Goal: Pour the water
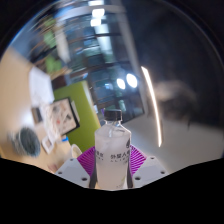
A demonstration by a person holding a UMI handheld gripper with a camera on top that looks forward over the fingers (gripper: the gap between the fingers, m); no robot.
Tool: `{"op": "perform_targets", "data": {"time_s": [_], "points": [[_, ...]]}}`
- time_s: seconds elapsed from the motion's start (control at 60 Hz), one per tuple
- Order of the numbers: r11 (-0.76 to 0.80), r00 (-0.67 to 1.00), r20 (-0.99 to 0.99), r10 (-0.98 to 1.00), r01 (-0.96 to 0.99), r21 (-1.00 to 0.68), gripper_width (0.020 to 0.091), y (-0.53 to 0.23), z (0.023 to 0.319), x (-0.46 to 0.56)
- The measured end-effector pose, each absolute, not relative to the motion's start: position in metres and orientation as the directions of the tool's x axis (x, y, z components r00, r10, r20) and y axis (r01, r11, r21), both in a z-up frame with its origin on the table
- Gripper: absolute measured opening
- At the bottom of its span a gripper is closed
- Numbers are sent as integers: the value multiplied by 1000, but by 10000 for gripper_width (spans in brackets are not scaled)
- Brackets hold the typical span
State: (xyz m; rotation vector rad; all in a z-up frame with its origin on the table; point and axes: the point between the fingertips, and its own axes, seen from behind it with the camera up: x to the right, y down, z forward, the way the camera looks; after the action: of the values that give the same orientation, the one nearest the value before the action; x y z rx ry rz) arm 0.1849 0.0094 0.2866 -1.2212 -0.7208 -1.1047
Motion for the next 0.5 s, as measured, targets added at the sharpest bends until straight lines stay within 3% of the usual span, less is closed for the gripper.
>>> {"op": "perform_targets", "data": {"time_s": [0.083,0.167,0.25,0.367,0.433,0.5], "points": [[85,726,628,-279,670,-738,417,-10,286,214],[158,956,241,-169,267,-951,416,-20,251,230],[117,995,6,-96,17,-993,417,-20,192,246],[-19,998,-11,-61,-12,-1000,416,-4,105,256],[-37,999,-9,-43,-11,-999,432,-9,88,257],[-10,998,-27,-55,-28,-1000,419,-51,102,268]]}}
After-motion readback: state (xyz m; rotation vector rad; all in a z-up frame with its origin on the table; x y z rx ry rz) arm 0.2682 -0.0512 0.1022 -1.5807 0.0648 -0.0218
